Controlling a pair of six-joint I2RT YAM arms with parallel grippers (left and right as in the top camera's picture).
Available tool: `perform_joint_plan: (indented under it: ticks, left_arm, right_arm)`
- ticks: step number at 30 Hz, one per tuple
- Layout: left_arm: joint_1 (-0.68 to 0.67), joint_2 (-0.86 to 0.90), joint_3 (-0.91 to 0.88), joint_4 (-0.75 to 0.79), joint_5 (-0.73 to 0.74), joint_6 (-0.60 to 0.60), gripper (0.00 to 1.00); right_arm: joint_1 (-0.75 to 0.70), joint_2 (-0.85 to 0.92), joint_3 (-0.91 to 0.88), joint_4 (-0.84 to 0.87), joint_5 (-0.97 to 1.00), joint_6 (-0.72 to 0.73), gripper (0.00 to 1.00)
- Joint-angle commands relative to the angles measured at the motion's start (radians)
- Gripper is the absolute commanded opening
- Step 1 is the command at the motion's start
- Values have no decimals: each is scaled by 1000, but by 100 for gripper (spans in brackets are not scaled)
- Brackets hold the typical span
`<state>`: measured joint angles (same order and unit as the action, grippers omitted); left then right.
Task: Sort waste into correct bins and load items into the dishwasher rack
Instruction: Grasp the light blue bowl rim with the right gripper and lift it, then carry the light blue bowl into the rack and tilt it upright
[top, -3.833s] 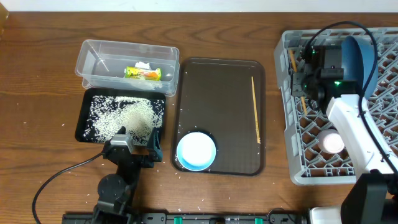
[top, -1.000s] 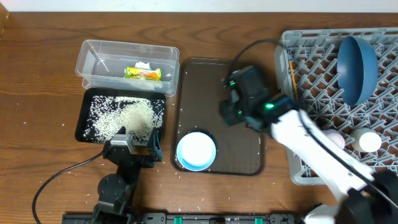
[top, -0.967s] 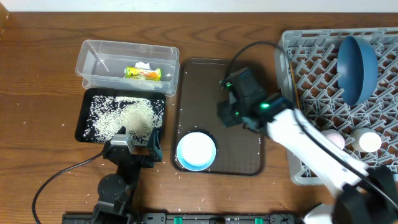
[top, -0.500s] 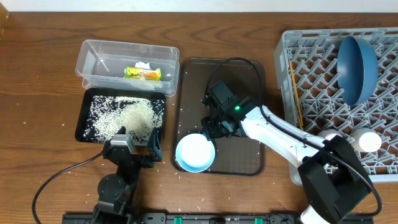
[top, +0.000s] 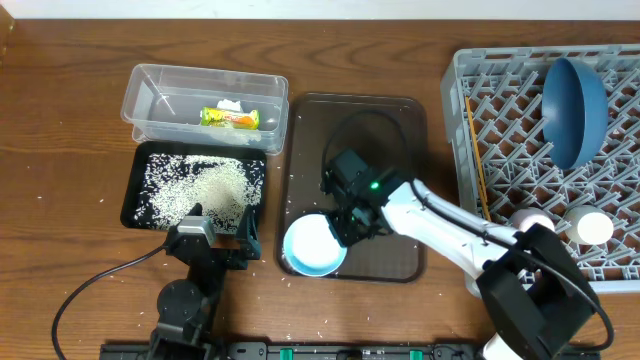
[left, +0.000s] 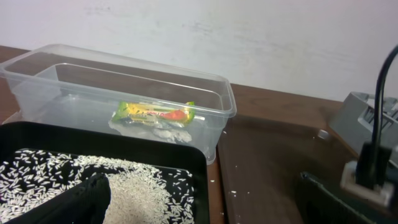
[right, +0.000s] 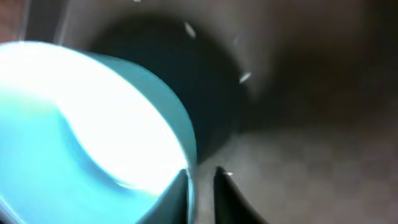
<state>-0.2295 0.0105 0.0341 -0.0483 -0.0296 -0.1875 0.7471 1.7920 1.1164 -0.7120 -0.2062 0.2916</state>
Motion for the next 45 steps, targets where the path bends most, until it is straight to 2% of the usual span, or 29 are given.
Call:
perform_joint_plan:
  ticks: [1, 5, 12, 22, 28, 37, 41, 45]
  left_arm:
    - [6, -6, -30, -20, -5, -12, 96]
    - [6, -6, -30, -20, -5, -12, 96]
    - [6, -6, -30, -20, -5, -12, 96]
    - [6, -6, -30, -20, -5, -12, 96]
    - [6, -6, -30, -20, -5, -12, 96]
    - [6, -6, -30, -20, -5, -12, 96]
    - [6, -6, -30, -21, -5, -12, 96]
    - [6, -6, -30, -20, -5, -12, 96]
  right_arm:
    - [6, -29, -10, 22, 46, 30, 1]
    - [6, -77, -3, 70, 133, 86, 1]
    - [-47, -307, 3, -43, 630, 243, 1]
    - [-334, -670, 2, -237, 1138, 207, 1]
    - [-441, -727, 2, -241, 1169, 159, 1]
    - [-434, -680, 2, -148, 1289, 1, 1]
    - [-434, -683, 4, -140, 1366, -1, 1]
    - [-465, -703, 4, -89, 1361, -2, 1]
